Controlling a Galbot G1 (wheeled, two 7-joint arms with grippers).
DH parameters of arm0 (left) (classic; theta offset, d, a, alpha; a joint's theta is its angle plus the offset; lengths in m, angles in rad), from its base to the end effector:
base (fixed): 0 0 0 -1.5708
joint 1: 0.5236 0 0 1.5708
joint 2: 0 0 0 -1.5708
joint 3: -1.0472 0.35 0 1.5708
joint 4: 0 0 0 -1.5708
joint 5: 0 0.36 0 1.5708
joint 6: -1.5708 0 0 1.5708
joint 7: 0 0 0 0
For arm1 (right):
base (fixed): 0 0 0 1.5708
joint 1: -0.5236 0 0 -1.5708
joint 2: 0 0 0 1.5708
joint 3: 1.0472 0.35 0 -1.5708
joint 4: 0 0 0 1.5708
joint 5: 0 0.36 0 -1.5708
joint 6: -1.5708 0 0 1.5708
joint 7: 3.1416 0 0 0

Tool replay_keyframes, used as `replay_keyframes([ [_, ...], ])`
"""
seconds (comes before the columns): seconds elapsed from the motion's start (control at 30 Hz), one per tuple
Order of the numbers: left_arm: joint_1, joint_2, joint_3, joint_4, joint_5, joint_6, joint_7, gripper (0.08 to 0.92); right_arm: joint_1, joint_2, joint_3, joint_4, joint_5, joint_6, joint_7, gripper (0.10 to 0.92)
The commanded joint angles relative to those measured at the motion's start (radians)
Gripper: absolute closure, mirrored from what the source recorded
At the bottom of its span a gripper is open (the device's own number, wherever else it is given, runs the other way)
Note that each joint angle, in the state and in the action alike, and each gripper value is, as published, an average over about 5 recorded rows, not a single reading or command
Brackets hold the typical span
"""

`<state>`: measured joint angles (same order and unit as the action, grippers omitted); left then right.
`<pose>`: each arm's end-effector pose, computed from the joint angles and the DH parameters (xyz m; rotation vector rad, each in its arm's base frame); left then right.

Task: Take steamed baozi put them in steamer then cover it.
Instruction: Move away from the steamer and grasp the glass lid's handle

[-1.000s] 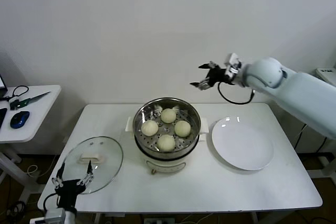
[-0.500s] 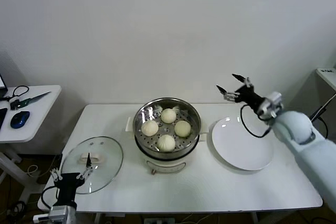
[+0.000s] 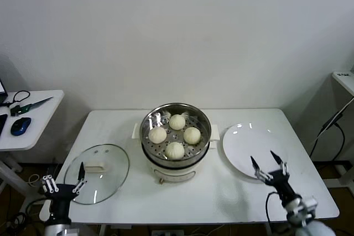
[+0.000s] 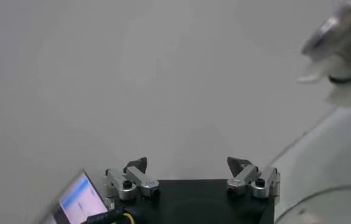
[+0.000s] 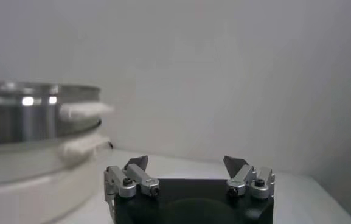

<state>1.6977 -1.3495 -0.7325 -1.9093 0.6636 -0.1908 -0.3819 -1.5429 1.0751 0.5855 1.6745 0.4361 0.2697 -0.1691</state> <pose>0.1376 0.1193 -0.3678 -0.3607 2.7267 1.4148 0.1885 -0.1682 -0.4027 0.2791 -3.0174 0.0793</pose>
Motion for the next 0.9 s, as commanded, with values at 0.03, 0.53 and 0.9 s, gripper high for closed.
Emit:
replay_keyframes([
  [0.03,-0.052,0.031,0.023,0.235,0.733,0.052,-0.189,0.177,-0.164,0.187,0.07,0.015,-0.104,0.122,0.051,0.203],
  [0.53,-0.228,0.04,0.03,0.477,0.767,0.058,-0.145,0.177,-0.209,0.236,0.061,0.089,-0.116,0.129,0.073,0.203],
  [0.9,-0.332,0.075,0.039,0.539,0.737,0.07,-0.111,0.177,-0.231,0.265,0.062,0.104,-0.138,0.138,0.077,0.203],
])
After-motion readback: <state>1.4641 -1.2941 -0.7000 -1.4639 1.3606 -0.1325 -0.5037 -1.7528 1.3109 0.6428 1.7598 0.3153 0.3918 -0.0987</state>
